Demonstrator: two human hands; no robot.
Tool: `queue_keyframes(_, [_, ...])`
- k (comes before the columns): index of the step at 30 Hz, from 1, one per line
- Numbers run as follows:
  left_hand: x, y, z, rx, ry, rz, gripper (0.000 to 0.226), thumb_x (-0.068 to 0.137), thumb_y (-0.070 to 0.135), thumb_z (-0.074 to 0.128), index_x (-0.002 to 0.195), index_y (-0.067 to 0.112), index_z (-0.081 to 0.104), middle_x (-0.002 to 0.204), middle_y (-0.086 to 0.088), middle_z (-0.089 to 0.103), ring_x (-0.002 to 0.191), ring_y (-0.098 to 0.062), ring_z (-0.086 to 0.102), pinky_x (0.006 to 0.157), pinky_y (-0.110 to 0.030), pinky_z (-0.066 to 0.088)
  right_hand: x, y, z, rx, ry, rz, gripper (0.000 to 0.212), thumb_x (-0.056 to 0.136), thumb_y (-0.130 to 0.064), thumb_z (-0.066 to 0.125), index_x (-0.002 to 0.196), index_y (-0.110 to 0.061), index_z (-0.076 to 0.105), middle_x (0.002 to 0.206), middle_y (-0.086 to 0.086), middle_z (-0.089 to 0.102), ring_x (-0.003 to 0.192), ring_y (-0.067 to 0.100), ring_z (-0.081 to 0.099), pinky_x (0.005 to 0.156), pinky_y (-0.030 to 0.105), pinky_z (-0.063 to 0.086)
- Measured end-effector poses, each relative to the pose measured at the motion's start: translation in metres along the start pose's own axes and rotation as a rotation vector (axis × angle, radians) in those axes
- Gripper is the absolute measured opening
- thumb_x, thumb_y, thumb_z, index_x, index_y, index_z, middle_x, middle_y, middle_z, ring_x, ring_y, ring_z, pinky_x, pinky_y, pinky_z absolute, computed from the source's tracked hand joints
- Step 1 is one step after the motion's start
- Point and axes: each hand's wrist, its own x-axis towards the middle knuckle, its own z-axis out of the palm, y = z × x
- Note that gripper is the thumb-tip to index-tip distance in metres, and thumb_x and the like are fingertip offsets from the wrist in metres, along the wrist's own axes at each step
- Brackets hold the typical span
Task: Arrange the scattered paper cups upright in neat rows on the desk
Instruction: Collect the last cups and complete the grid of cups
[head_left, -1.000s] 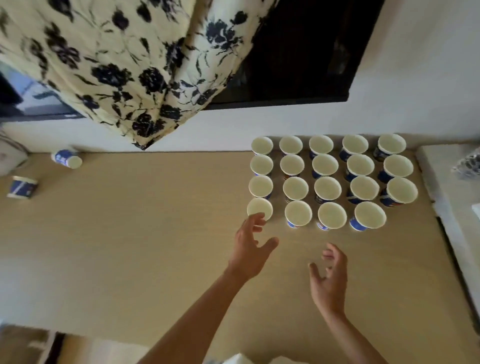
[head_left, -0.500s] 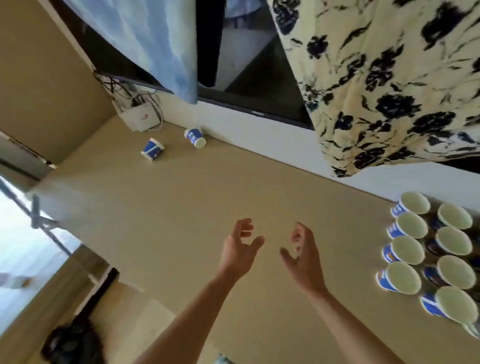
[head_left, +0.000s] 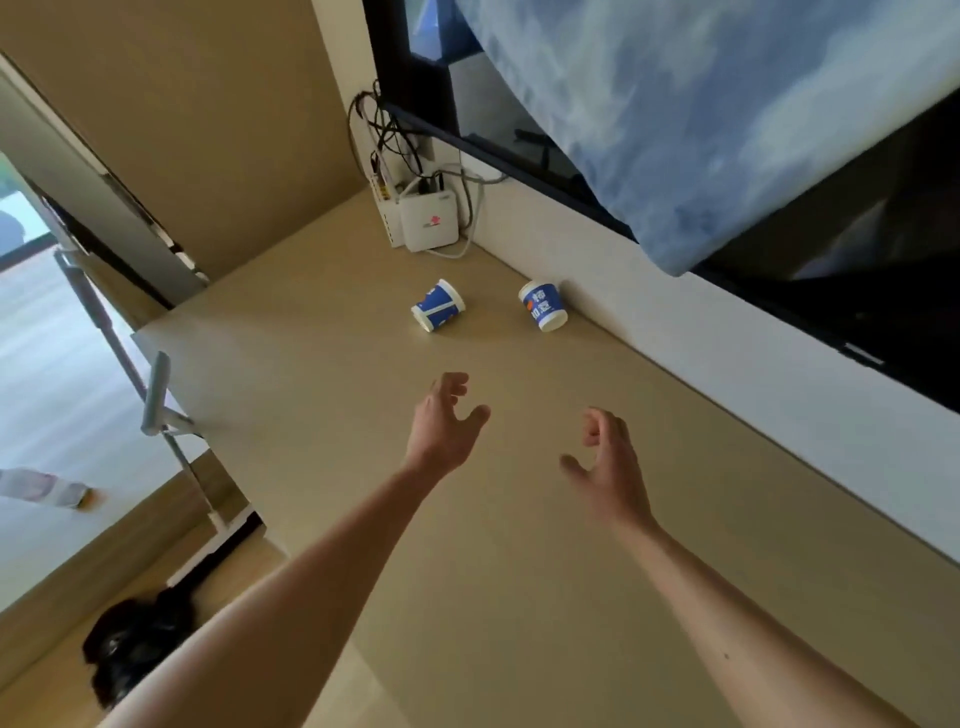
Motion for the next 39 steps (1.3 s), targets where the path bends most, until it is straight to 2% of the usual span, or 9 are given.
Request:
queue_keyframes(2, [0.035, -0.009, -0.009, 0.047, 0.015, -0.003, 0.048, 0.085, 0.026, 0.071, 0.128, 0.014, 0.054, 0.121, -0.004, 0.061, 0.111, -0.019, 0.056, 0.089, -0.026, 0.043, 0.029, -0.005, 0.015, -0.031, -0.022, 0.000, 0.065, 0.077, -0.001, 0.077, 0.134, -0.007, 0.048, 0.118, 0.006, 0.050, 0.097, 0.013, 0.050, 0.086, 0.020, 0.040])
queue_keyframes(5, [0.085, -0.020, -0.016, 0.142, 0.047, 0.011, 0.050, 0.086, 0.025, 0.069, 0.131, 0.011, 0.051, 0.124, -0.009, 0.056, 0.116, -0.026, 0.049, 0.100, -0.035, 0.042, 0.074, -0.013, 0.032, -0.081, -0.041, 0.016, 0.065, 0.079, -0.004, 0.075, 0.136, -0.008, 0.046, 0.126, 0.009, 0.049, 0.107, 0.020, 0.055, 0.092, 0.027, 0.043])
queue_keyframes(12, [0.175, -0.032, -0.015, 0.402, 0.133, 0.078, 0.064, 0.078, 0.025, 0.070, 0.135, 0.014, 0.042, 0.129, -0.009, 0.045, 0.118, -0.030, 0.041, 0.099, -0.040, 0.041, 0.181, -0.021, 0.055, -0.247, 0.009, 0.088, 0.067, 0.084, -0.018, 0.071, 0.142, -0.012, 0.039, 0.138, 0.011, 0.043, 0.126, 0.030, 0.047, 0.097, 0.039, 0.044])
queue_keyframes(21, [0.232, -0.059, 0.008, 0.430, 0.132, 0.062, 0.084, 0.074, 0.030, 0.076, 0.144, 0.016, 0.032, 0.136, -0.007, 0.047, 0.127, -0.029, 0.042, 0.106, -0.040, 0.034, 0.267, -0.013, 0.080, -0.408, 0.061, 0.115, 0.069, 0.083, -0.017, 0.073, 0.140, -0.008, 0.035, 0.135, 0.017, 0.046, 0.123, 0.036, 0.048, 0.091, 0.039, 0.045])
queue_keyframes(27, [0.240, -0.068, 0.026, 0.502, 0.144, 0.126, 0.063, 0.082, 0.039, 0.068, 0.135, 0.020, 0.041, 0.125, -0.003, 0.056, 0.114, -0.027, 0.051, 0.098, -0.039, 0.035, 0.282, -0.004, 0.100, -0.435, 0.067, 0.090, 0.076, 0.086, -0.022, 0.073, 0.148, -0.013, 0.030, 0.139, 0.012, 0.046, 0.126, 0.033, 0.049, 0.096, 0.043, 0.045])
queue_keyframes(30, [0.229, -0.065, 0.029, 0.421, 0.119, 0.101, 0.058, 0.083, 0.037, 0.068, 0.134, 0.022, 0.044, 0.122, 0.000, 0.057, 0.112, -0.025, 0.054, 0.097, -0.038, 0.034, 0.270, -0.001, 0.098, -0.383, 0.107, 0.079, 0.072, 0.087, -0.022, 0.070, 0.147, -0.013, 0.031, 0.139, 0.010, 0.050, 0.124, 0.033, 0.053, 0.095, 0.040, 0.044])
queue_keyframes(35, [0.162, -0.040, 0.027, -0.052, 0.132, -0.015, 0.057, 0.074, 0.032, 0.077, 0.123, 0.023, 0.048, 0.104, 0.010, 0.062, 0.098, -0.019, 0.062, 0.095, -0.040, 0.046, 0.199, 0.005, 0.067, 0.028, 0.172, 0.185, 0.081, 0.080, -0.015, 0.077, 0.148, -0.014, 0.031, 0.133, 0.007, 0.058, 0.114, 0.027, 0.062, 0.095, 0.040, 0.051])
queue_keyframes(37, [0.121, -0.026, 0.028, -0.183, 0.113, -0.009, 0.054, 0.072, 0.026, 0.080, 0.115, 0.026, 0.048, 0.099, 0.013, 0.063, 0.087, -0.010, 0.064, 0.079, -0.024, 0.053, 0.158, 0.013, 0.051, 0.157, 0.184, 0.228, 0.083, 0.078, -0.013, 0.079, 0.146, -0.014, 0.031, 0.123, 0.005, 0.061, 0.104, 0.024, 0.066, 0.080, 0.028, 0.052])
queue_keyframes(39, [0.075, -0.013, 0.033, -0.276, 0.078, -0.006, 0.052, 0.071, 0.021, 0.081, 0.110, 0.028, 0.048, 0.094, 0.016, 0.062, 0.080, 0.004, 0.061, 0.061, -0.006, 0.046, 0.112, 0.022, 0.034, 0.242, 0.186, 0.258, 0.083, 0.078, -0.009, 0.080, 0.145, -0.016, 0.032, 0.118, 0.002, 0.061, 0.095, 0.015, 0.066, 0.069, 0.012, 0.047])
